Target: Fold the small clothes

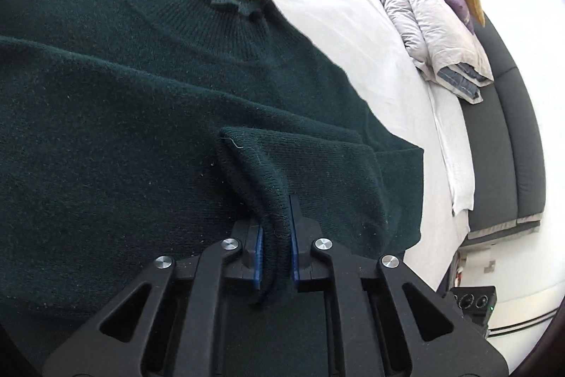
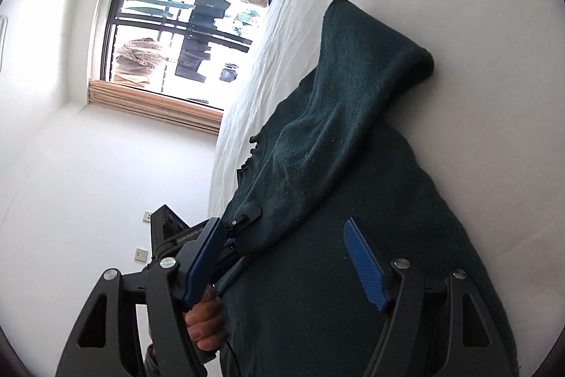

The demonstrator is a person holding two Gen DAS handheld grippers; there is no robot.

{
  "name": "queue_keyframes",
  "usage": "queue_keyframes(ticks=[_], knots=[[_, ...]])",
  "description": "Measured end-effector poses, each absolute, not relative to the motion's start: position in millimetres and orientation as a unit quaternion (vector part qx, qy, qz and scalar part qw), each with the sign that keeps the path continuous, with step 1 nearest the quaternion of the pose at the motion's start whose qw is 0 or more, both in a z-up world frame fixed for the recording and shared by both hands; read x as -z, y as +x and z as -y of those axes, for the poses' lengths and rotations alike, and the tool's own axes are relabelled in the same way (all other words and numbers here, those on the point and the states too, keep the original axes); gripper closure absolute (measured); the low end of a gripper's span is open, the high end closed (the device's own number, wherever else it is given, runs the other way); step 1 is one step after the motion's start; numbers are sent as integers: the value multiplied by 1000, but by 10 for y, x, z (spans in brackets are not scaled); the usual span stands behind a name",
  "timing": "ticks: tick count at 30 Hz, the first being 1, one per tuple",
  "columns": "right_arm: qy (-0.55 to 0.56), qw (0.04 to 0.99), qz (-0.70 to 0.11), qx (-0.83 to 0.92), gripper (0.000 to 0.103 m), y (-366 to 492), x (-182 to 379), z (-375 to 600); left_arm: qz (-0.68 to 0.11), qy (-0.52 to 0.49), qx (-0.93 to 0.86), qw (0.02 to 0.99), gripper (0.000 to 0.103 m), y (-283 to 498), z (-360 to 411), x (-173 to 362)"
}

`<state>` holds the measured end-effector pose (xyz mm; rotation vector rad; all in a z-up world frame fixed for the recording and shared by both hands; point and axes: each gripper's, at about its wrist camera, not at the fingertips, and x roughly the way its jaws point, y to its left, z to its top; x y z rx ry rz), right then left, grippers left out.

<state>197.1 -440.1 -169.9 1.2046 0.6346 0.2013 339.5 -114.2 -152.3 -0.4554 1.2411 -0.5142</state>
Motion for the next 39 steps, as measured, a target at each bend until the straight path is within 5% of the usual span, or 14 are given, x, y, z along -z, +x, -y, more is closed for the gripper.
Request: queue_keyframes(ticks=[11,39], knots=[[688,690,-209,-89,28,2107,1965,4713,-463,-240,241,818,95,3342,626,702],[712,661,-230,-56,24,2586,1977,4618,-456,-322,192,807,95,3298,-578,1085]])
